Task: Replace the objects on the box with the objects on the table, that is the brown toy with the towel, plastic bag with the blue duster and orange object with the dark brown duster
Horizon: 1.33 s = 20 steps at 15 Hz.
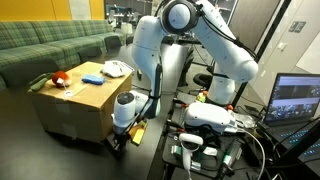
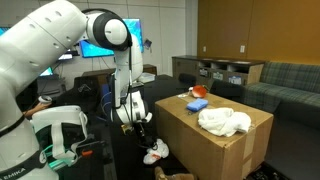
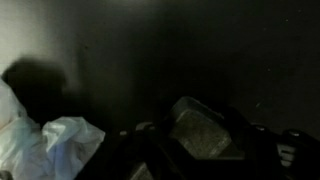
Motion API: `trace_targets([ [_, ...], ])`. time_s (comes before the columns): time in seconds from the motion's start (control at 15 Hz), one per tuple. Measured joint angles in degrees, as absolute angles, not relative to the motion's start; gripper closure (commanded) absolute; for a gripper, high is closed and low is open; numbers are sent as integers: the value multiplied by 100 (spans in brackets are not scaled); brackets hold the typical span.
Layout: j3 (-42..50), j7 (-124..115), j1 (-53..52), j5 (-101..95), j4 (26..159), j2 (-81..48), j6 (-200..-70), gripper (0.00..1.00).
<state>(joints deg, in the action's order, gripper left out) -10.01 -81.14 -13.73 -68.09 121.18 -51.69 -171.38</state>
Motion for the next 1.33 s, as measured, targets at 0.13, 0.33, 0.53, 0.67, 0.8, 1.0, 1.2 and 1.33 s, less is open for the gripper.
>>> trace_targets([
  [0.13,-1001,-8114,-1373,-6809,12118,-5169,-17136,61],
  [0.33,-1001,-8114,-1376,-6809,12116,-5169,-17131,61],
  [0.53,-1001,-8115,-1389,-6809,12111,-5169,-17111,61],
  [0.67,-1001,-8115,-1393,-6809,12109,-5169,-17105,61],
  [0.8,-1000,-8115,-1397,-6809,12109,-5166,-17097,61],
  [1.0,-990,-8114,-1414,-6824,12109,-5150,-17052,61],
  [1.2,-938,-8111,-1435,-6884,12136,-5086,-16949,61],
  [1.33,-873,-8111,-1442,-6944,12184,-5017,-16864,61],
])
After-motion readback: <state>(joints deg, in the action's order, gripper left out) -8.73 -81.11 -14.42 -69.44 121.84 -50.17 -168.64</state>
